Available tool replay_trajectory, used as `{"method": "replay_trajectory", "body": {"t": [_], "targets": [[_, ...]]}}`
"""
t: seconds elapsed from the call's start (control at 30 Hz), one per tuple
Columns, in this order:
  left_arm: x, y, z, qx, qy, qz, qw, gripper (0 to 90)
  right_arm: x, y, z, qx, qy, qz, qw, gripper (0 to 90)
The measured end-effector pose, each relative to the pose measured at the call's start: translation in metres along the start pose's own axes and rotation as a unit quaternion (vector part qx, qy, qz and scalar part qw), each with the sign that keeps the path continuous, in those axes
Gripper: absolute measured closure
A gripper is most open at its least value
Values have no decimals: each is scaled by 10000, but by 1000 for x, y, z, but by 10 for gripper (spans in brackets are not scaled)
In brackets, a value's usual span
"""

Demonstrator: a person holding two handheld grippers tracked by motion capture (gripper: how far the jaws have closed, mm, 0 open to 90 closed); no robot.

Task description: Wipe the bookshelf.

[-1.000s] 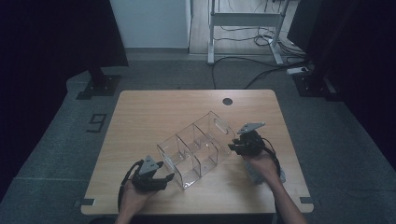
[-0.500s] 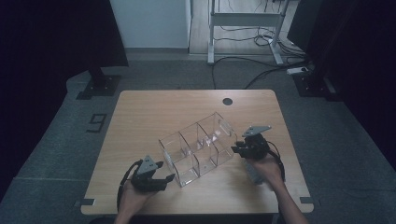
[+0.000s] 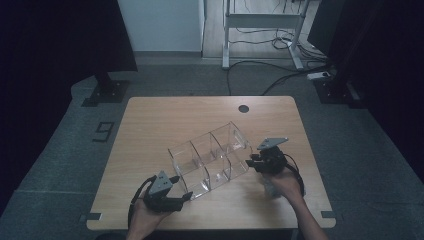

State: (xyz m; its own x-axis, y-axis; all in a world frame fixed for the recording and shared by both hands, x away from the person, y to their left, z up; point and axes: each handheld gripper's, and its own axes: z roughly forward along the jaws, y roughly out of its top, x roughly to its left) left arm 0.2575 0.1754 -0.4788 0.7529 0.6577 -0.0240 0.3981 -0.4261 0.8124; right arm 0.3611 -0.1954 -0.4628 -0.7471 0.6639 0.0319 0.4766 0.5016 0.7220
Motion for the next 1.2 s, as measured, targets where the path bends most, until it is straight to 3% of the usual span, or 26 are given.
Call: {"method": "replay_trajectory", "body": {"t": [0.17, 0.4, 0.7, 1.2], "targets": [[3, 1, -4, -22, 382, -98, 9992, 281, 11, -2, 1, 65, 140, -45, 9999, 650], [5, 2, -4, 87, 814, -36, 9966, 366, 15, -5, 0, 64, 305, -56, 9995, 626], [10, 1, -6, 104, 933, -51, 9956, 463, 15, -6, -2, 117, 508, -50, 9986, 611], [42, -3, -13, 158, 1317, -534, 9897, 487, 1, -23, -8, 296, 286, 104, 9991, 439]]}}
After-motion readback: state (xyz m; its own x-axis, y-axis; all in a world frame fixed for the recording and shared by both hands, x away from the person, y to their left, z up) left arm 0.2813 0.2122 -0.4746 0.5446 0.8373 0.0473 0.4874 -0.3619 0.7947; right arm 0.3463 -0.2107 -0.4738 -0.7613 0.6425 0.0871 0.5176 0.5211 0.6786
